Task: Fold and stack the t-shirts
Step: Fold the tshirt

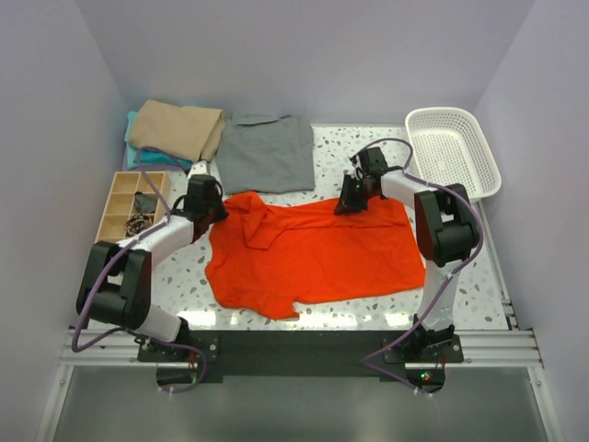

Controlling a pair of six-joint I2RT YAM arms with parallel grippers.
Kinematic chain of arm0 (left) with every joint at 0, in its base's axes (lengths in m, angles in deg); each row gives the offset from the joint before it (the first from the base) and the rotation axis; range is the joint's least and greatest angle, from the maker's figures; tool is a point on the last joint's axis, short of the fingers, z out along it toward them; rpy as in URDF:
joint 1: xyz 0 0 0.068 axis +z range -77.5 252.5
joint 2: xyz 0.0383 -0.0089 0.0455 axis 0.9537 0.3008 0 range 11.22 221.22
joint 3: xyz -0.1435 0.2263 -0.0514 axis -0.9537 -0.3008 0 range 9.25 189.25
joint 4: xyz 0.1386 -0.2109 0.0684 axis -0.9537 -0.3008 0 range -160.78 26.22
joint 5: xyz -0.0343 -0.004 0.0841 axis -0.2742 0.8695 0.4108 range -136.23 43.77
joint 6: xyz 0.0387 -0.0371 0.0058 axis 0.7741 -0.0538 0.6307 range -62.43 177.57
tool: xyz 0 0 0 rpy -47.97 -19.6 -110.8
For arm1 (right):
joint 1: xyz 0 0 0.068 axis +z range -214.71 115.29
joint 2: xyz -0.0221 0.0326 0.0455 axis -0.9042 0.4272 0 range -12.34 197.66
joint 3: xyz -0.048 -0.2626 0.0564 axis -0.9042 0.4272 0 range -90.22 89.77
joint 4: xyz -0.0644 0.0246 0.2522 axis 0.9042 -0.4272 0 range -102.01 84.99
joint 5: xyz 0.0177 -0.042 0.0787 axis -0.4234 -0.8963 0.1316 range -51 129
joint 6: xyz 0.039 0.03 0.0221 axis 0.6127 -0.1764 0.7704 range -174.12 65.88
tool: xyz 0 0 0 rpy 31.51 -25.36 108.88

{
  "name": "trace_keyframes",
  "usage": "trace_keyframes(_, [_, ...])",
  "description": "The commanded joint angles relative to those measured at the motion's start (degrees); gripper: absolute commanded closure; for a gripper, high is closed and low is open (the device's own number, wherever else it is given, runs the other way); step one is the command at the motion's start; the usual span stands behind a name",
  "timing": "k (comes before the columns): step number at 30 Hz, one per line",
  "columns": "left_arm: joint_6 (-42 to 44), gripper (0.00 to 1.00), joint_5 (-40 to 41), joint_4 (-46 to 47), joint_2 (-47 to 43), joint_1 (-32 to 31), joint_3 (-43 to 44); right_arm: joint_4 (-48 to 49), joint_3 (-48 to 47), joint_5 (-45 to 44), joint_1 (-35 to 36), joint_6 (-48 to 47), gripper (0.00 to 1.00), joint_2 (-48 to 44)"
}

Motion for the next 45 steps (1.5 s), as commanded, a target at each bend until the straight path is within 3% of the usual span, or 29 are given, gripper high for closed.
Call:
trace_keyframes(1, [-0.37, 0.44, 9.63, -5.02, 0.87, 3.7, 1.76, -4.13, 4.39, -10.68, -0.31, -1.66, 0.8, 3.89])
trace_keyframes(2, [-1.07, 0.33, 9.54, -5.9, 1.4, 3.79, 2.28, -4.3, 4.39, -10.85, -0.31, -1.75, 0.8, 3.71])
trace_keyframes(3, [-1.42, 0.3, 8.93, -5.73, 1.84, 3.79, 2.55, -4.39, 4.39, -11.29, -0.31, -2.01, 0.78, 3.44])
trace_keyframes(7, [-1.43, 0.26, 4.64, -3.27, 1.06, 3.79, 2.73, -5.01, 3.95, -11.64, -0.31, -2.54, 0.75, 2.83])
trace_keyframes(9, [-0.37, 0.26, -1.33, -0.03, -0.51, 3.61, 2.47, -5.1, 3.95, -11.65, -0.31, -2.89, 0.75, 2.74])
trace_keyframes(11, [0.77, 0.31, -7.82, 4.01, -1.49, 2.91, 3.07, -5.01, 3.87, -11.47, -0.39, -2.89, 0.74, 2.91])
trace_keyframes(14, [3.22, 0.34, -9.96, 3.94, -1.67, -0.68, 6.57, -4.92, 3.78, -11.12, -0.39, -2.8, 0.74, 3.18])
trace_keyframes(22, [4.2, 0.32, -10.5, 4.11, 5.62, -8.07, 11.69, -4.83, 3.78, -10.5, -0.39, -3.07, 0.73, 3.18])
trace_keyframes(30, [3.94, 0.34, -7.25, 3.42, 12.57, -10.19, 15.2, -5.18, 3.51, -10.41, -0.39, -3.51, 0.73, 3.09])
trace_keyframes(36, [3.67, 0.41, -6.28, 1.31, 13.45, -11.06, 16.35, -5.01, 3.69, -10.41, -0.39, -3.42, 0.73, 3.62])
trace_keyframes(43, [3.32, 0.58, -6.19, -1.86, 14.41, -11.68, 16.97, -4.92, 3.6, -10.68, -0.39, -3.24, 0.73, 3.71])
trace_keyframes(45, [3.24, 0.59, -5.75, -2.21, 14.68, -11.77, 16.88, -4.83, 3.69, -10.77, -0.39, -3.24, 0.72, 3.71])
